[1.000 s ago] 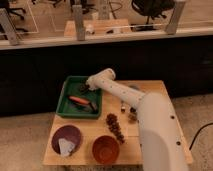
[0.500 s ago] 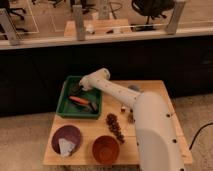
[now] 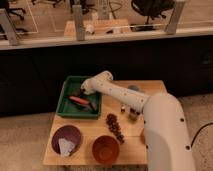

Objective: Wipe tray with eraser

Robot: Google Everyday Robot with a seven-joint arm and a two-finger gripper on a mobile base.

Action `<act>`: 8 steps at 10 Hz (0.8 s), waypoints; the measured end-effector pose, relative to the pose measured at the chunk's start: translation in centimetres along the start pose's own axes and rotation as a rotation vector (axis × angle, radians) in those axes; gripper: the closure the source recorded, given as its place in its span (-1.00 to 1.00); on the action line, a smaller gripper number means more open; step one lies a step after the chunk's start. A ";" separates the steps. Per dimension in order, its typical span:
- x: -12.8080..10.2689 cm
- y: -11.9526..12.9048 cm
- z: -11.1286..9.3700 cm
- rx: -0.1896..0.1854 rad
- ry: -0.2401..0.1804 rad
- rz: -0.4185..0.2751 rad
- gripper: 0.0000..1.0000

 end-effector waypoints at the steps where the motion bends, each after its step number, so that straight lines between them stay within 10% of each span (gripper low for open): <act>1: 0.8 0.8 -0.8 -0.007 0.019 0.011 0.70; 8: 5.0 1.8 -0.6 -0.023 0.093 0.053 0.70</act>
